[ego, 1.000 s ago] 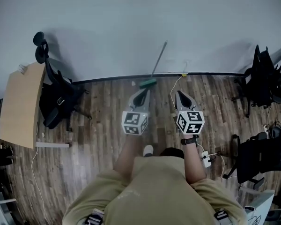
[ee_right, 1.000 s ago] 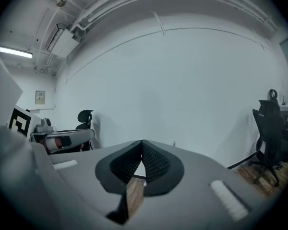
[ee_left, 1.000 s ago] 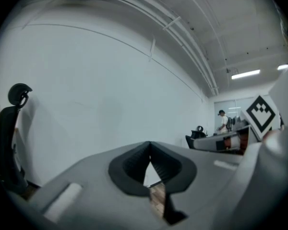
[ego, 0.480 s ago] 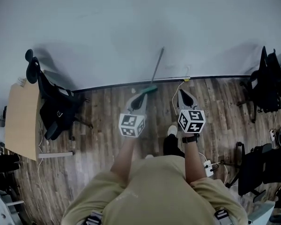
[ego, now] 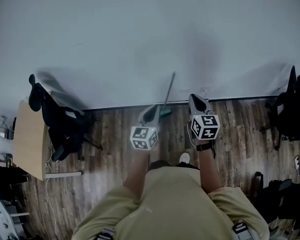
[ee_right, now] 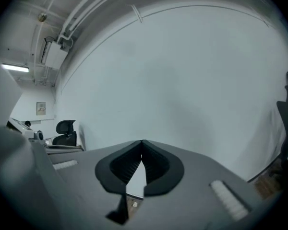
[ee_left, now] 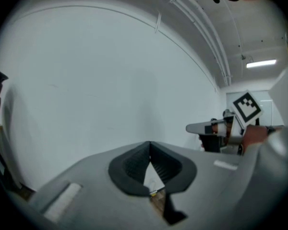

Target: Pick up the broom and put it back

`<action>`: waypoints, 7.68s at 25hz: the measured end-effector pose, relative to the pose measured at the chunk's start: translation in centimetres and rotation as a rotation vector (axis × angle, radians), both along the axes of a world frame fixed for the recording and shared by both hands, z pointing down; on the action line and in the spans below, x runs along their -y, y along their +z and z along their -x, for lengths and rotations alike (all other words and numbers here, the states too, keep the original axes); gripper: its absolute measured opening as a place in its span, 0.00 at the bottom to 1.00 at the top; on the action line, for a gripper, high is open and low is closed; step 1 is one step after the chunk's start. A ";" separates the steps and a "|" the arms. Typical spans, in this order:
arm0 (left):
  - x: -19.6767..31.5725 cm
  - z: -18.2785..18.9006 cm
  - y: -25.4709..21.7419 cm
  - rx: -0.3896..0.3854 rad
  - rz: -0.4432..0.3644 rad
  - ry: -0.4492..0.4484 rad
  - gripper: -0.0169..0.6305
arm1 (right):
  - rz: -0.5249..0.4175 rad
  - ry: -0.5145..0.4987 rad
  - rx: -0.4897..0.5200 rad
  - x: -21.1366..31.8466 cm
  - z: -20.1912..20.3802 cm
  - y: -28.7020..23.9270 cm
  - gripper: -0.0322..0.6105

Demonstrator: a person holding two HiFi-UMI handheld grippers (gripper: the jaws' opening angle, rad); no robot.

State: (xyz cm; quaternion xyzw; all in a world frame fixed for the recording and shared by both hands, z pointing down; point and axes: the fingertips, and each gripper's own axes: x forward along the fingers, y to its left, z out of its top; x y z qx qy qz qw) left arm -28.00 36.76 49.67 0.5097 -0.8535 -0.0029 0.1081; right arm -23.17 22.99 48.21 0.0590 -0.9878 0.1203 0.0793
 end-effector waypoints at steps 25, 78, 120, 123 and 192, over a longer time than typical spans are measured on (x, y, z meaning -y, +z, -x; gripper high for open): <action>8.7 15.7 19.9 -0.302 0.236 0.079 0.03 | 0.203 -0.024 -0.464 5.0 15.5 24.2 0.12; 5.9 26.0 36.1 -0.639 0.226 -0.158 0.03 | 0.347 -0.018 -0.549 8.0 37.1 51.9 0.20; 22.9 22.0 -5.1 0.020 -0.071 0.224 0.03 | -0.092 0.252 0.127 20.1 17.6 -4.8 0.21; 23.4 21.8 -8.7 0.089 -0.120 0.221 0.03 | -0.124 0.257 0.190 20.4 17.1 -8.2 0.21; 56.6 -47.5 -3.9 -0.113 -0.032 1.453 0.03 | -0.089 1.439 0.013 36.5 -52.4 -2.8 0.18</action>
